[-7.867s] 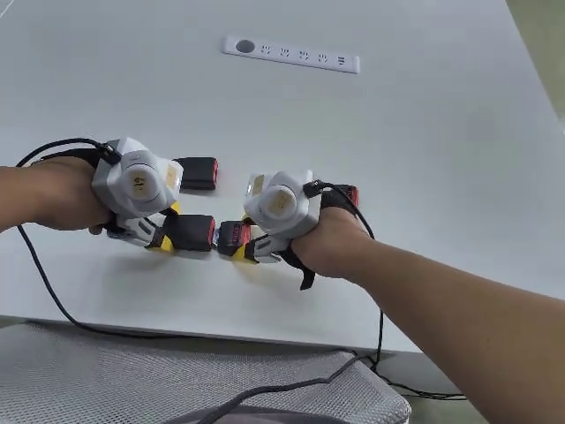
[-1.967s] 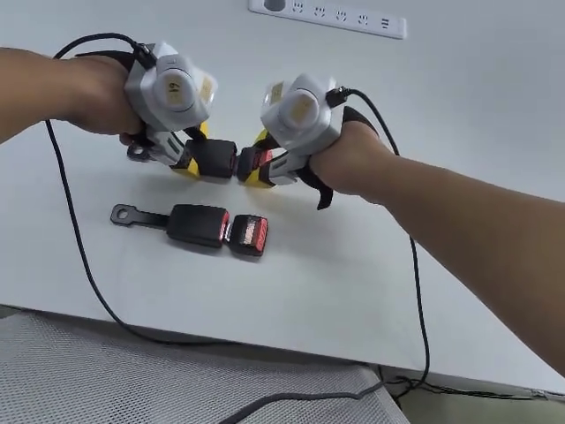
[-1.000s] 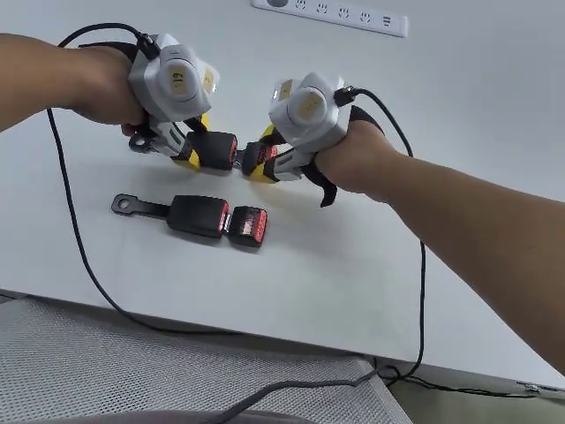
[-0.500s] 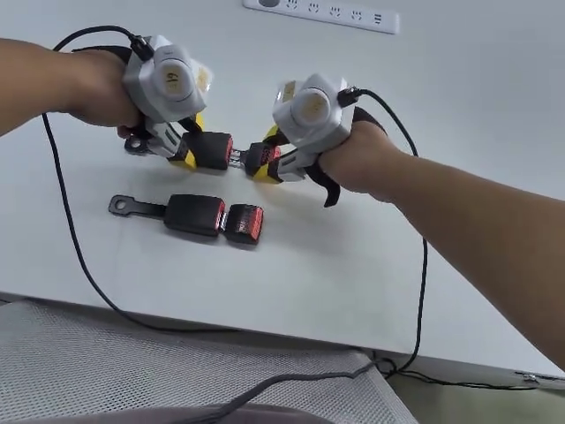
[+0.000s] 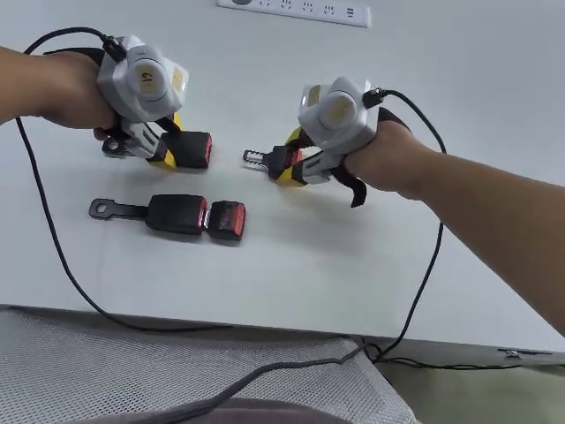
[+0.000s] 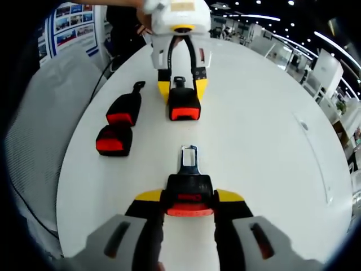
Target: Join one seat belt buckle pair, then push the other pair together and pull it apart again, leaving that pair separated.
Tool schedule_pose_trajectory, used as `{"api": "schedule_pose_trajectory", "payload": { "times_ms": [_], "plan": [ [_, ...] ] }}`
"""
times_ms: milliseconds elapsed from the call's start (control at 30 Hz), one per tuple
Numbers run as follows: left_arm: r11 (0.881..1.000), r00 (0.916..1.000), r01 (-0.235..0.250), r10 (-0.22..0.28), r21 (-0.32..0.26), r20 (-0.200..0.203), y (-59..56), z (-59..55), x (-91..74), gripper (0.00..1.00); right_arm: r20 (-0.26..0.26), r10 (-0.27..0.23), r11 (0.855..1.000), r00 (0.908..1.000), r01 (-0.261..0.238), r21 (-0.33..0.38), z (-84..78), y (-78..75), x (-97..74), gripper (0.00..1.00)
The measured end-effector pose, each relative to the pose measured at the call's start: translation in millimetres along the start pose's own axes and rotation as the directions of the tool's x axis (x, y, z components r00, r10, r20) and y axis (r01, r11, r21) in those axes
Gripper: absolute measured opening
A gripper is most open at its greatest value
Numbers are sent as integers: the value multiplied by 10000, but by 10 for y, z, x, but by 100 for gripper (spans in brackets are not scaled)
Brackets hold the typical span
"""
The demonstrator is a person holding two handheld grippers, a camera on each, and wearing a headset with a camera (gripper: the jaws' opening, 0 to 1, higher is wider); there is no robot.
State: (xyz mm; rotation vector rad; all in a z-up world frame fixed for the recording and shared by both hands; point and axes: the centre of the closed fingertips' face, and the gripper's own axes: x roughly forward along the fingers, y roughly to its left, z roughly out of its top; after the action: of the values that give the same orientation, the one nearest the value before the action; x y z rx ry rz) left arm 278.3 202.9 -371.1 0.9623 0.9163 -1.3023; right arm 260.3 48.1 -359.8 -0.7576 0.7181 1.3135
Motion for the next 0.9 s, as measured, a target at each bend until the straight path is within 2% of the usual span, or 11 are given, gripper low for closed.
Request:
{"api": "schedule_pose_trajectory", "payload": {
  "times_ms": [233,500,633,800,900],
  "plan": [
    [10000,10000,20,-19,65,-86,-3,2,7,32,-375,-213,9996,9991,220,188,-321,6,-217,34],
    [10000,10000,15,-14,96,-82,-14,12,9,32,-1017,-498,9988,9936,498,-23,-652,41,-419,35],
    [9997,9998,-16,20,223,-190,-30,25,4,33,-1235,-546,9985,9908,549,-9,-761,56,-486,35],
    [9987,9993,-239,252,459,-277,-44,33,-4,33,-1503,-613,9981,9867,590,-191,-819,43,-511,36],
    [9992,9987,-369,374,165,-343,-15,15,-6,33,-1673,-902,9954,9818,835,-471,-825,21,-537,41]
  ]
}}
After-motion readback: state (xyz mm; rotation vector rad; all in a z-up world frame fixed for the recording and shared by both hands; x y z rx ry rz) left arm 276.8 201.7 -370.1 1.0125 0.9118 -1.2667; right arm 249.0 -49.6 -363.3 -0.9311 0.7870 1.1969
